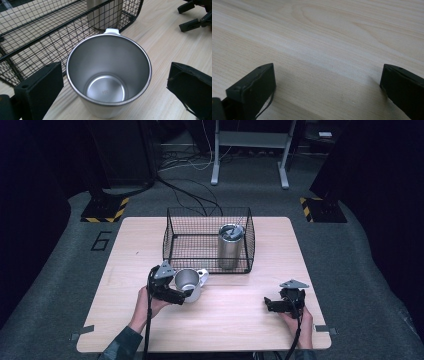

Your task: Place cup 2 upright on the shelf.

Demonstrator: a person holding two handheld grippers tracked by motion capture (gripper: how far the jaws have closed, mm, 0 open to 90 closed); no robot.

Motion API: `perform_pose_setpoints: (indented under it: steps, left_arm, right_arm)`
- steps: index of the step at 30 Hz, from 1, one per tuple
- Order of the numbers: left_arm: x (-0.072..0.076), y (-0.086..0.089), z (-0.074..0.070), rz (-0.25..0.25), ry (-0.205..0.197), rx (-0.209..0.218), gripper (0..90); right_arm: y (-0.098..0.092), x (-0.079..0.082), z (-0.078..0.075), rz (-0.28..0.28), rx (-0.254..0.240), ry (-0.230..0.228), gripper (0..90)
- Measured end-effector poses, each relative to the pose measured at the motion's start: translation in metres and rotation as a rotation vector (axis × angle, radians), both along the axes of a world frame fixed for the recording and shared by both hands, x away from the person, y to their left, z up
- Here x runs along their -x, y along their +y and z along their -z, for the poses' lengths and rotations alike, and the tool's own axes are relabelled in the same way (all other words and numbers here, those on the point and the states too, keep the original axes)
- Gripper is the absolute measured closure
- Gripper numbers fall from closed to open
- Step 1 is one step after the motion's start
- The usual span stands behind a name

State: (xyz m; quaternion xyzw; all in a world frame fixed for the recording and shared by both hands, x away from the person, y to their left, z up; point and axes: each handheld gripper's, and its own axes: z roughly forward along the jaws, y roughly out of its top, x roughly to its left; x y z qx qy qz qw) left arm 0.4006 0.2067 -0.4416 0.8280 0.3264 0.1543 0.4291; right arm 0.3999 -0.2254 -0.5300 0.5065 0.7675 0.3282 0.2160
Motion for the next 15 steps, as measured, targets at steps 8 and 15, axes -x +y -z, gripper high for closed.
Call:
perform_pose_setpoints:
  steps: [8,15]
  left_arm:
    - [-0.012,-0.008,0.008,-0.012,0.003,-0.028,0.9]
    - [-0.019,-0.014,0.016,-0.013,0.001,-0.036,3.1]
  right_arm:
    - [0.000,0.000,0.000,0.000,0.000,0.000,0.0]
    - [0.000,0.000,0.000,0.000,0.000,0.000,0.0]
